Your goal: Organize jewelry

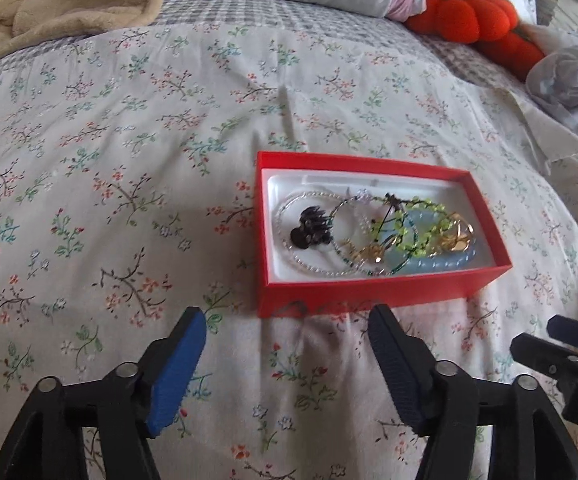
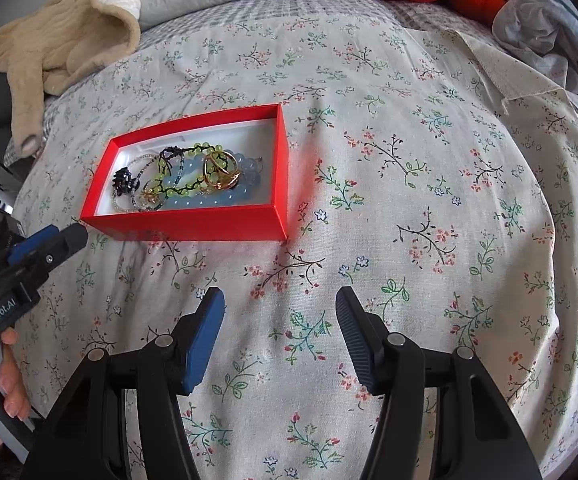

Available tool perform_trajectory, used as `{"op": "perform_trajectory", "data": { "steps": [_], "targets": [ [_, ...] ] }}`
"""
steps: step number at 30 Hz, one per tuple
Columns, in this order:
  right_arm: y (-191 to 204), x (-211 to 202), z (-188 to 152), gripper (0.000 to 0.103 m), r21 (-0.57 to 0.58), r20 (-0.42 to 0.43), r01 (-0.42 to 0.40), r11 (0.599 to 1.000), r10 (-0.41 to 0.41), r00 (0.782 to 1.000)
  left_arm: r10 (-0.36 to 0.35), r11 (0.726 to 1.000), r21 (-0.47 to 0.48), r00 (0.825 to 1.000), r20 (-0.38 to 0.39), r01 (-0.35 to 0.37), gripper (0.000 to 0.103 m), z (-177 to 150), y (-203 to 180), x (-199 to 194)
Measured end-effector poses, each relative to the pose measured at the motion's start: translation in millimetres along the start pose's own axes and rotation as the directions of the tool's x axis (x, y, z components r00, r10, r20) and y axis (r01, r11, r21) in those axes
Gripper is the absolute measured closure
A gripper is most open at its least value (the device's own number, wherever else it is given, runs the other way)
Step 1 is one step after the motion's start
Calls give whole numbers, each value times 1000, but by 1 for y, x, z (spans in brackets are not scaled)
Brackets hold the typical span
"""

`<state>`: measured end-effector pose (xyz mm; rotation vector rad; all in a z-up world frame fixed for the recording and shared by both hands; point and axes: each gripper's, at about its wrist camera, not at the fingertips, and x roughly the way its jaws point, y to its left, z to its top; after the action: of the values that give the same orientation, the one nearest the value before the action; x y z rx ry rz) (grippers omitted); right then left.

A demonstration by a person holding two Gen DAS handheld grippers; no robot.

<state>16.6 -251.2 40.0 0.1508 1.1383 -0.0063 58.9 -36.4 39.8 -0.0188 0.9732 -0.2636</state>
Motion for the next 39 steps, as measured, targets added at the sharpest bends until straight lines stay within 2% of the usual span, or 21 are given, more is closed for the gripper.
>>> {"op": "perform_trajectory", "data": {
  "steps": [3, 6, 13, 39],
  "targets": [
    [5, -4, -4, 40, -5, 0, 12, 1000, -12, 1000, 40, 999, 20, 999, -5, -40, 12, -9, -6, -4],
    [11, -9, -8, 25, -15, 20, 38, 999, -37, 999, 89, 996, 27, 996, 2, -89, 0, -15, -10, -9],
    [17, -19, -12, 9, -41, 96, 120, 992, -116, 989, 141, 990, 32, 990, -21, -140, 0, -24, -13, -9],
    [22, -14, -11, 8, -49, 90, 118, 992, -113, 989, 151, 988, 28, 987, -48, -149, 0, -29, -12, -4]
  ]
}}
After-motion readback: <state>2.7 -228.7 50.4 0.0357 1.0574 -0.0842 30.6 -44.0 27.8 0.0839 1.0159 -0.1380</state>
